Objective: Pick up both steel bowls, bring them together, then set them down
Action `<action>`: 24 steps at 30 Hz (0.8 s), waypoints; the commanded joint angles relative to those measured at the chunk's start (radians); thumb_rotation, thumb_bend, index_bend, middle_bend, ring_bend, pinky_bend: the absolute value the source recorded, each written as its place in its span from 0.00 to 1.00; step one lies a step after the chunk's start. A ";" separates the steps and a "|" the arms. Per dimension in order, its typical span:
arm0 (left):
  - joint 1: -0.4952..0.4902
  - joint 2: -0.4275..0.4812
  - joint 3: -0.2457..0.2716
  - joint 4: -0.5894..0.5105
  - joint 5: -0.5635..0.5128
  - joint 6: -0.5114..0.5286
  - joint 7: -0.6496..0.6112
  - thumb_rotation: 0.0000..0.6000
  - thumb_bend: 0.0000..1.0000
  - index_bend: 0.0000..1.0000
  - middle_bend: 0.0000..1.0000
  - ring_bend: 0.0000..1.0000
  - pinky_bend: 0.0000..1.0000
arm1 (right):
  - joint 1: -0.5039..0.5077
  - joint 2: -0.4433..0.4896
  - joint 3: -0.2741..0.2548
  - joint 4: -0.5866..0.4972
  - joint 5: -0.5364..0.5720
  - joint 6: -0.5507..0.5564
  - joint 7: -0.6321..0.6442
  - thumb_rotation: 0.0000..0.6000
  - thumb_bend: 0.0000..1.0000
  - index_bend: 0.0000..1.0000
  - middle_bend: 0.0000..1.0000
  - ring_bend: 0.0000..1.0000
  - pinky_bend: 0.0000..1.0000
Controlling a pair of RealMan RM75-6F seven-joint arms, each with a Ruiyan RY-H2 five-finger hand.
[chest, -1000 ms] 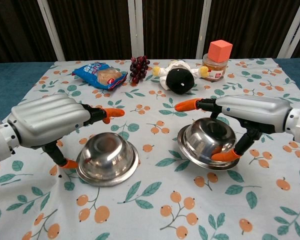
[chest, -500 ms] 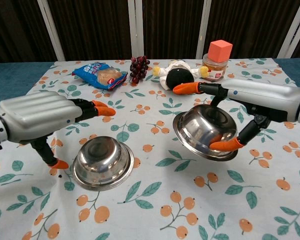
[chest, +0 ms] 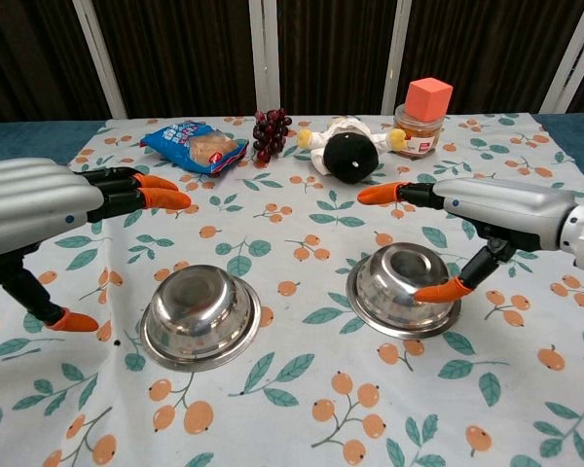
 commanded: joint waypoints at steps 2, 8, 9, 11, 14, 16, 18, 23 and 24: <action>0.004 0.020 0.010 0.015 0.028 0.007 -0.058 0.73 0.01 0.00 0.00 0.00 0.16 | -0.004 -0.020 0.012 0.028 0.036 -0.009 0.008 0.53 0.25 0.00 0.00 0.00 0.05; 0.062 0.090 0.057 0.011 0.120 0.108 -0.142 0.71 0.01 0.00 0.00 0.00 0.16 | -0.070 0.047 -0.013 -0.065 -0.051 0.158 -0.113 0.53 0.25 0.00 0.00 0.00 0.04; 0.081 0.106 0.073 0.007 0.131 0.130 -0.153 0.71 0.02 0.00 0.00 0.00 0.16 | -0.090 0.071 -0.026 -0.094 -0.068 0.191 -0.160 0.55 0.25 0.00 0.00 0.00 0.03; 0.134 0.139 0.110 0.004 0.148 0.187 -0.169 0.71 0.03 0.00 0.00 0.00 0.16 | -0.151 0.129 -0.062 -0.173 -0.092 0.268 -0.279 0.61 0.25 0.00 0.00 0.00 0.03; 0.232 0.158 0.148 0.023 0.128 0.283 -0.151 0.73 0.04 0.00 0.00 0.00 0.16 | -0.255 0.207 -0.126 -0.273 -0.082 0.358 -0.442 0.78 0.25 0.00 0.00 0.00 0.01; 0.307 0.140 0.138 0.051 0.086 0.375 -0.150 0.74 0.04 0.00 0.00 0.00 0.15 | -0.330 0.228 -0.159 -0.299 -0.071 0.432 -0.505 0.85 0.25 0.00 0.00 0.00 0.00; 0.358 0.118 0.122 0.088 0.055 0.441 -0.195 0.74 0.05 0.00 0.00 0.00 0.15 | -0.392 0.232 -0.178 -0.291 -0.056 0.493 -0.534 0.87 0.25 0.00 0.00 0.00 0.00; 0.412 0.118 0.096 0.154 -0.009 0.474 -0.289 0.75 0.06 0.00 0.00 0.00 0.15 | -0.476 0.248 -0.173 -0.263 -0.064 0.604 -0.535 0.87 0.25 0.00 0.00 0.00 0.00; 0.415 0.116 0.087 0.158 -0.013 0.479 -0.290 0.76 0.06 0.00 0.00 0.00 0.15 | -0.483 0.245 -0.162 -0.252 -0.071 0.624 -0.526 0.87 0.25 0.00 0.00 0.00 0.00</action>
